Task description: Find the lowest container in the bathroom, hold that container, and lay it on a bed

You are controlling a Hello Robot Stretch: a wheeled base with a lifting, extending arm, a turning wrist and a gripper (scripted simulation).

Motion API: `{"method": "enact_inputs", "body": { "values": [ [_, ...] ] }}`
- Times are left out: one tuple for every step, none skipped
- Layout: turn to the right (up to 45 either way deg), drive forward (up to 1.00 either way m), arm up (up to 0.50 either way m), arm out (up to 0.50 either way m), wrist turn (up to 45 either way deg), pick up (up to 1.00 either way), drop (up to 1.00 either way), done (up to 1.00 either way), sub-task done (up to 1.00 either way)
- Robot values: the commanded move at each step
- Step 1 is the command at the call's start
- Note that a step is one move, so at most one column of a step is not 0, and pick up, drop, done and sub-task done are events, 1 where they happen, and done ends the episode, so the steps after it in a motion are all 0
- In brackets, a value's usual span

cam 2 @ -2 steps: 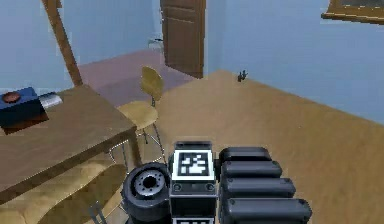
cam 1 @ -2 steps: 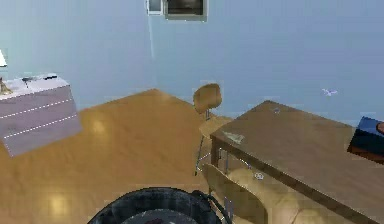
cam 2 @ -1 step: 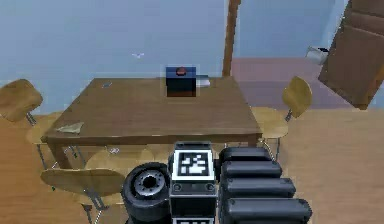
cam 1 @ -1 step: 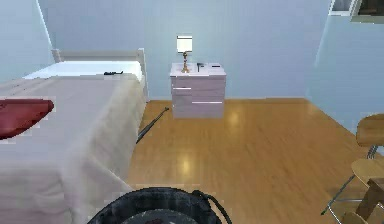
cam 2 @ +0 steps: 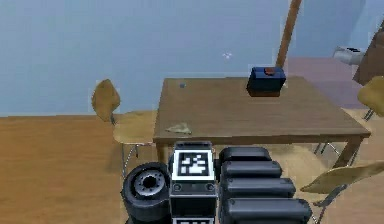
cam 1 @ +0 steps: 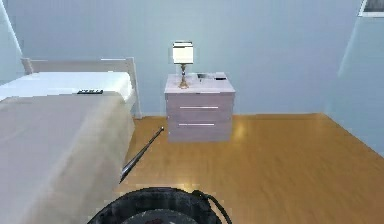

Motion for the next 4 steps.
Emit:
{"method": "enact_inputs", "body": {
  "values": [
    [-6.0,0.00,0.00,0.00,0.0,0.00,0.00,0.00,0.00],
    [0.0,0.15,0.00,0.00,0.0,0.00,0.00,0.00,0.00],
    [3.0,0.00,0.00,0.00,0.0,0.00,0.00,0.00,0.00],
    [0.0,0.60,0.00,0.00,0.0,0.00,0.00,0.00,0.00]
  ]
}}
